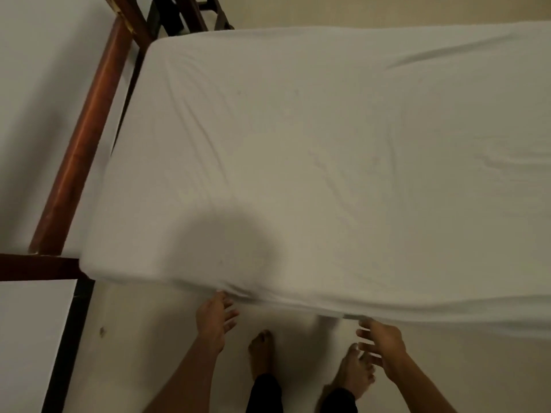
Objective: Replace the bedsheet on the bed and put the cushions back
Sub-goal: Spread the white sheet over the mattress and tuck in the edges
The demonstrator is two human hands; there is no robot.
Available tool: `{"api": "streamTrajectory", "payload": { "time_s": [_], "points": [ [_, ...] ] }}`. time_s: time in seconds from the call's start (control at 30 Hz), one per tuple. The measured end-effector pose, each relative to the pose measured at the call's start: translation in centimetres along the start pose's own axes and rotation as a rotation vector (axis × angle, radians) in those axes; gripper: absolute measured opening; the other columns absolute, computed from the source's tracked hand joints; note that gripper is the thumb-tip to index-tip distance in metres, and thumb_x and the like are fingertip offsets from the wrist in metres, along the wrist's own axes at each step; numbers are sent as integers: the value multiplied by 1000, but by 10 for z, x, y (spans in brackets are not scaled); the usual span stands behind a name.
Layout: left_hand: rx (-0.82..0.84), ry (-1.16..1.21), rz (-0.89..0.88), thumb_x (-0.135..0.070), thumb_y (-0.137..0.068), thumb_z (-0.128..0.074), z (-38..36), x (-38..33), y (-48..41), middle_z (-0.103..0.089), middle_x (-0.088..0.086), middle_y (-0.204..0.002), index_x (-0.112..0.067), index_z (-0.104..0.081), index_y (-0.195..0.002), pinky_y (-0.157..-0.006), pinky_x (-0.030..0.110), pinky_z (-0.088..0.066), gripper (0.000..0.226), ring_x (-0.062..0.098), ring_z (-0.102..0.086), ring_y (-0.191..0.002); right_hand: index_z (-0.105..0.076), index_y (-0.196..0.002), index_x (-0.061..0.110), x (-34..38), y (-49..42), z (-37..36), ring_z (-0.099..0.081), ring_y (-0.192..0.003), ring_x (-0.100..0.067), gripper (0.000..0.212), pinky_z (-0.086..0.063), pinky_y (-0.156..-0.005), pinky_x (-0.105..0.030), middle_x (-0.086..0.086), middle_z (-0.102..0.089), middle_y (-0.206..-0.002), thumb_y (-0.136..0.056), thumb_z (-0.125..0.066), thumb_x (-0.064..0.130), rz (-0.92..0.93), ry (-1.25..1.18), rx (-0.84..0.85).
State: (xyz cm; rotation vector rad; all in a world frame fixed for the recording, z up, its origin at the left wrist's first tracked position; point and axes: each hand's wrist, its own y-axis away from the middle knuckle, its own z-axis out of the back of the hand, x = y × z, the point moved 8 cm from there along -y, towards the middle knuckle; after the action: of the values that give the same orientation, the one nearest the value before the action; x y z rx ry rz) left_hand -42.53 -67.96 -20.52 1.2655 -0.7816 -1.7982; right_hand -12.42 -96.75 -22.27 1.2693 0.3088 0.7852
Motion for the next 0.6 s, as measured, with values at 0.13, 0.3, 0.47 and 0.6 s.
{"api": "streamTrajectory", "payload": {
  "time_s": [0.13,0.3,0.47,0.6],
  "points": [
    [-98,116,-66,-31,-106,-52,51,-48,-35,-68,12,-100,-9,-64,-98,-53,32,-52,26,25,-65,-66,-76,-102,12,8,44,-136,-68,-73,-24,19,-49,-64,-29,-3,-77,-85,-92,-69,27,40,156,296],
    [-177,193,-62,-36,-108,-50,114,-98,-87,-65,11,-93,-2,-59,-91,-63,37,-52,39,24,-66,-71,-70,-109,17,8,100,-301,-71,-84,-22,25,-51,-63,-27,-2,-77,-105,-99,-63,39,-19,123,545],
    [-177,250,-45,-33,-105,-59,145,-116,-121,-63,9,-81,-4,-54,-81,-71,43,-54,39,24,-65,-68,-70,-103,16,13,117,-387,-71,-81,-17,20,-52,-59,-26,3,-75,-99,-100,-65,36,-85,-39,536],
    [-181,271,-60,-29,-102,-65,165,-112,-139,-68,6,-75,-9,-63,-79,-54,29,-51,31,14,-66,-53,-75,-109,11,1,117,-405,-71,-71,-15,20,-50,-53,-23,4,-77,-88,-99,-69,27,-66,-103,414]
  ]
}}
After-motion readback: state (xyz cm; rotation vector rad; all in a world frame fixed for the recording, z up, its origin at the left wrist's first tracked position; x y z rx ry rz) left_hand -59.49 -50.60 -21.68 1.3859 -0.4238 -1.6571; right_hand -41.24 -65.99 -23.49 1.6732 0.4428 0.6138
